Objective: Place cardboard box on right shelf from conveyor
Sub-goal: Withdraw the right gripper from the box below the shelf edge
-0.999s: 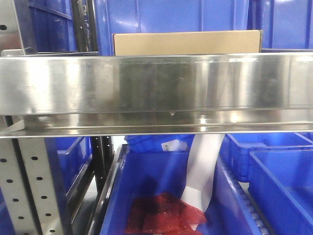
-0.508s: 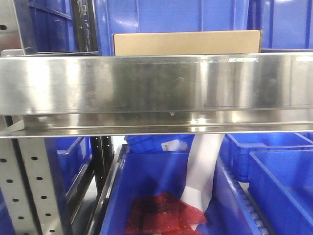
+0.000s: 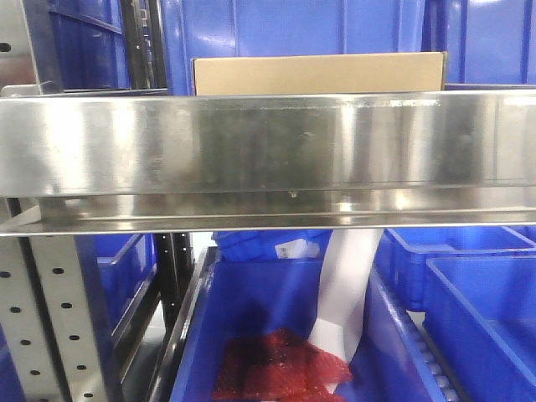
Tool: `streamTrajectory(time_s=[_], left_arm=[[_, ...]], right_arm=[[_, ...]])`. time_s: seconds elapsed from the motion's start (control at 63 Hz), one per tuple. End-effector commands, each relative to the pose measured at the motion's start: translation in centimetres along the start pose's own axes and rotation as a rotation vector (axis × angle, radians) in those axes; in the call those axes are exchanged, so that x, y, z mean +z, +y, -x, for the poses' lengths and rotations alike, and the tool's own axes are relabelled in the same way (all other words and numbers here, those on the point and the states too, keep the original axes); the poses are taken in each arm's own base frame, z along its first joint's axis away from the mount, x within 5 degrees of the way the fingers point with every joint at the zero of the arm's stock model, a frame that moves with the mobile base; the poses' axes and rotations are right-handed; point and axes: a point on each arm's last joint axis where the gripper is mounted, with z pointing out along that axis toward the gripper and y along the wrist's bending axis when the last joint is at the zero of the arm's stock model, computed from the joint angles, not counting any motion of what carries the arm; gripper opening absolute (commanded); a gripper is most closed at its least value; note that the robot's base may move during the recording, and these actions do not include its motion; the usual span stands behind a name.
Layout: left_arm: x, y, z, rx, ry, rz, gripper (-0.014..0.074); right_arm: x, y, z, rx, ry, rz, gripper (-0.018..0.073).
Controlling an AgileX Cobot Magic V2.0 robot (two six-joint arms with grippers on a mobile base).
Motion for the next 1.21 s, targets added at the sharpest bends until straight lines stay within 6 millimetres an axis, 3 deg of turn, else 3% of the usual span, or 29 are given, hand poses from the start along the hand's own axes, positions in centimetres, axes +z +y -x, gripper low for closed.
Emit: streamTrajectory(time_s=[0.0,0.159,0.349,0.539,0.666,0.904,1.19], left_arm=[[-0.2,0.0,1.0,-0.012,-0.106,-0.003,-0.0119],[-0.2,0.0,1.0,-0.012,-0.106,-0.003,-0.0119],[-0.2,0.0,1.0,-0.012,-0.106,-0.003,-0.0119],[-0.2,0.0,1.0,-0.012,-0.106,-0.003,-0.0119],[-0.2,0.0,1.0,-0.012,-0.106,-0.003,-0.0119],[-0.2,0.0,1.0,-0.012,-0.106,-0.003,-0.0119],[-0.2,0.0,1.0,-0.012,-0.106,-0.003,-0.0119]], right_arm=[[-2.1,-0.4,0.7,-0.065,-0.123,-0.002,0.0036],[-6.0,-2.7,-3.1,0.017,-0.192,-0.124,0.0036],[-9.2,-4.0,-10.0,0.048,-0.295,-0.321,0.0036],[-10.5,-3.9,-16.7,0.065,-0.391,-0.434,0.0036],[-10.6,-3.7,-19.3,0.060,-0.418,-0.452,0.0036],[-9.7,-3.9,-21.8,0.093,-0.427,-0.449,0.0036],[-9.6,-3.9,-22.0,0.113,-0.406,-0.445,0.0036]])
